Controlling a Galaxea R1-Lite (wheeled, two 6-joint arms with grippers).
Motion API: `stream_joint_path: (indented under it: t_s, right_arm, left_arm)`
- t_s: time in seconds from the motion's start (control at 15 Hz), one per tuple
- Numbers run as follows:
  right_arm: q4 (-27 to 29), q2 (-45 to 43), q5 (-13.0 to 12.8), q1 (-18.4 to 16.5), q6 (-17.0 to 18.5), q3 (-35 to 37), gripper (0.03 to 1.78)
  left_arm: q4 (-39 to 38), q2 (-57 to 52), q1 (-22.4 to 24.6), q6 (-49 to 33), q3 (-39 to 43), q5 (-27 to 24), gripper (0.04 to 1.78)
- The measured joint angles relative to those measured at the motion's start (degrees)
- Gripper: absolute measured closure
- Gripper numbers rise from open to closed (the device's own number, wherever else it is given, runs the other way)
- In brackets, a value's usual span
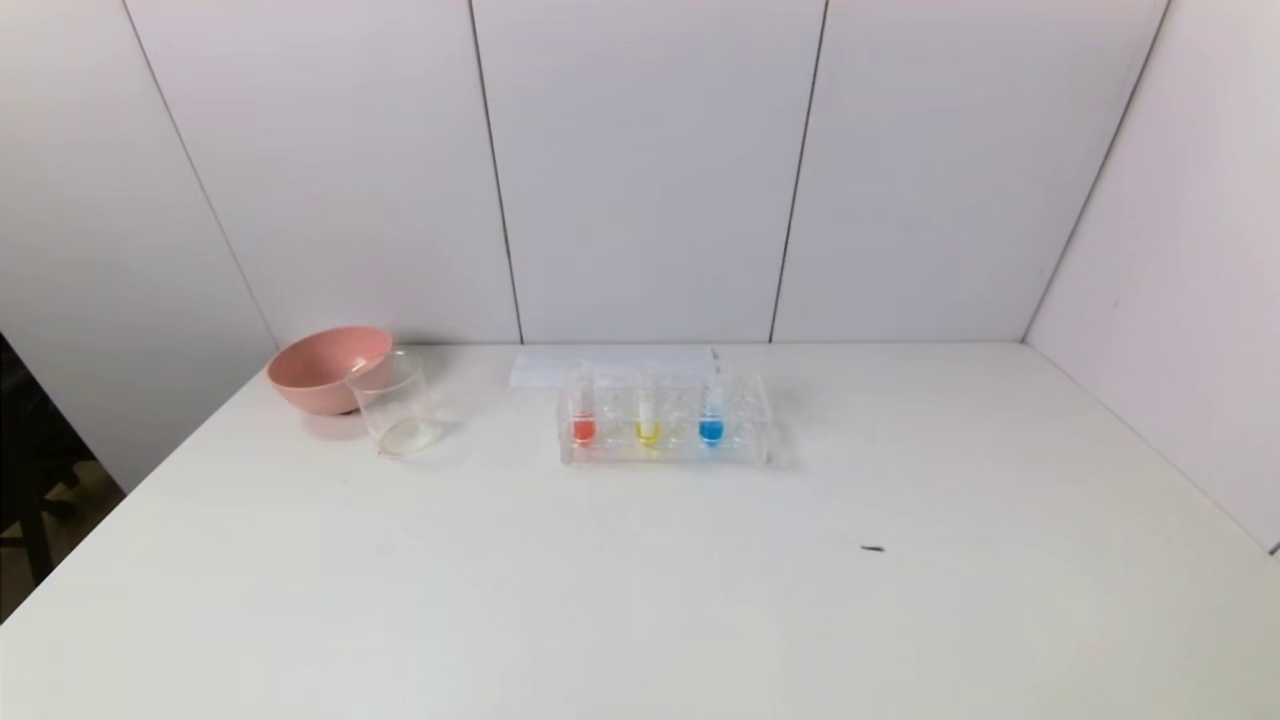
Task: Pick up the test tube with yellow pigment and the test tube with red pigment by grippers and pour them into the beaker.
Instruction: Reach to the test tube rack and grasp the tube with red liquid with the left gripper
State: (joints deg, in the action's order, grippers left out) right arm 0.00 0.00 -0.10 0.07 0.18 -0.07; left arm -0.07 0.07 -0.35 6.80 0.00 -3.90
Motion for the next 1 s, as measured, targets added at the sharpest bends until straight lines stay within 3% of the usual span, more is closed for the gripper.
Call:
stream_joint_path:
  t_s: [1.0]
  right_arm:
    - [0.00,0.00,0.00,0.00,0.00,0.00,0.11]
  left_arm:
    - [-0.06,0.00,0.00,-0.52,0.00,1.27,0.06]
